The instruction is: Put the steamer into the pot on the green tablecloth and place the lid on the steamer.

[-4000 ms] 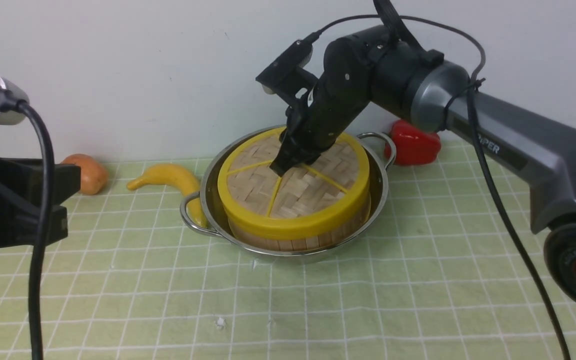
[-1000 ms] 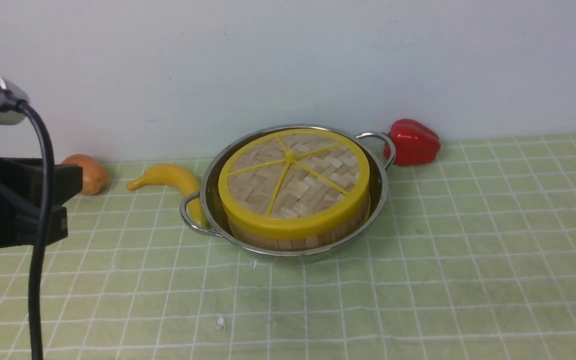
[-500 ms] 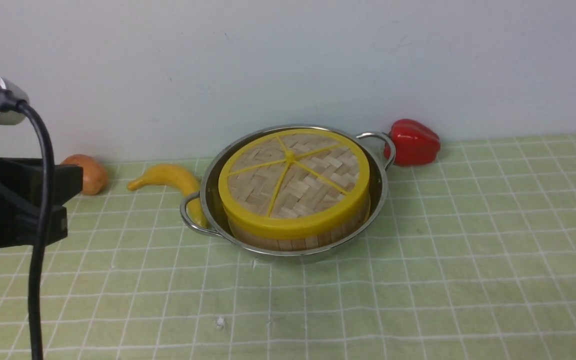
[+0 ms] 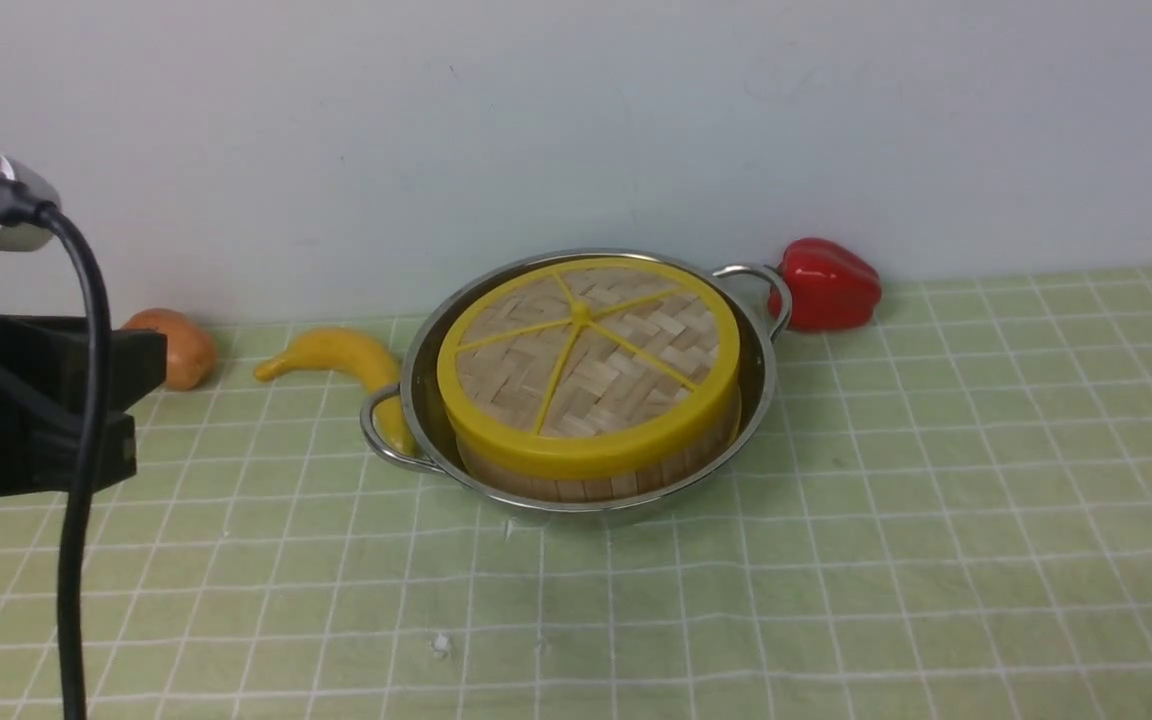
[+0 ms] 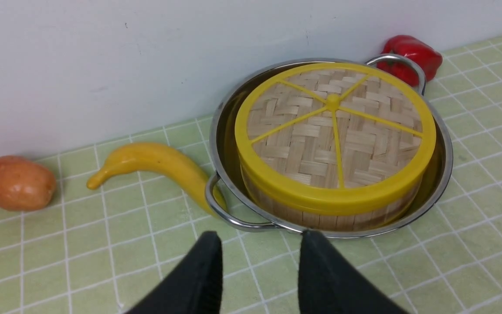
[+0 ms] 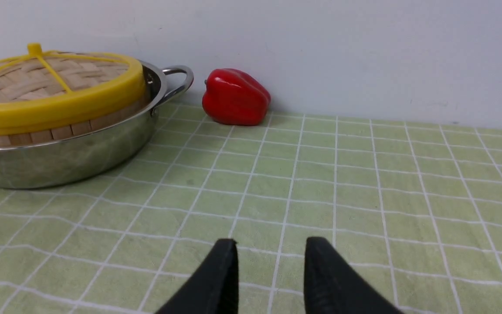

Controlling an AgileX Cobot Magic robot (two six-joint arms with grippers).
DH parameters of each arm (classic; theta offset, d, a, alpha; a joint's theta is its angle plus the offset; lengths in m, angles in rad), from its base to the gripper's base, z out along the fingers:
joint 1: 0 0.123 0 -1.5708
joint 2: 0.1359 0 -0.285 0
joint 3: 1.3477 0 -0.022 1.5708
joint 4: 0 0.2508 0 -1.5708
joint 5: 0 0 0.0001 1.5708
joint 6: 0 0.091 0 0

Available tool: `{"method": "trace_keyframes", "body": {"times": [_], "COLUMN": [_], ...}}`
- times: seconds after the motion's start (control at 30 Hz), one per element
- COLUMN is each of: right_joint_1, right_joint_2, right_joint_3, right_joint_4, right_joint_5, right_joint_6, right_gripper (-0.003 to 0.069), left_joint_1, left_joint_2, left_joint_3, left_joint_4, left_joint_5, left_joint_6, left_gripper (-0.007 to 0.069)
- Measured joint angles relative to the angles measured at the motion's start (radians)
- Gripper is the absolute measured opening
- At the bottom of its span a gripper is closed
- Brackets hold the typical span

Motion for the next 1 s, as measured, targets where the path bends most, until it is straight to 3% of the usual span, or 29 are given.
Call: {"method": "trace_keyframes", "body": {"times": [0.6,0.8,1.0], "right_joint_1": [0.0,0.0,0.0], "right_joint_2": [0.0,0.0,0.0], "right_joint_3": [0.0,0.0,0.0], "right_joint_4": [0.001,0.001,0.001], "right_joint_5": [0.0,0.001,0.001], "right_joint_6": [0.0,0.0,0.0], "right_gripper": [0.024,0.024,0.024], "left_joint_1": [-0.003,-0.003,-0.003], "left_joint_2": [-0.013,-0.221,-0.511], "left_joint_3": [0.011,0.251,0.547], "left_joint_4": [0.013,0.094,0.056], "left_joint_5": [-0.005,-0.138,-0.371], "left_joint_6": [0.005,0.082,0.1], "left_gripper": [0.0243,0.0243,0.0243]}}
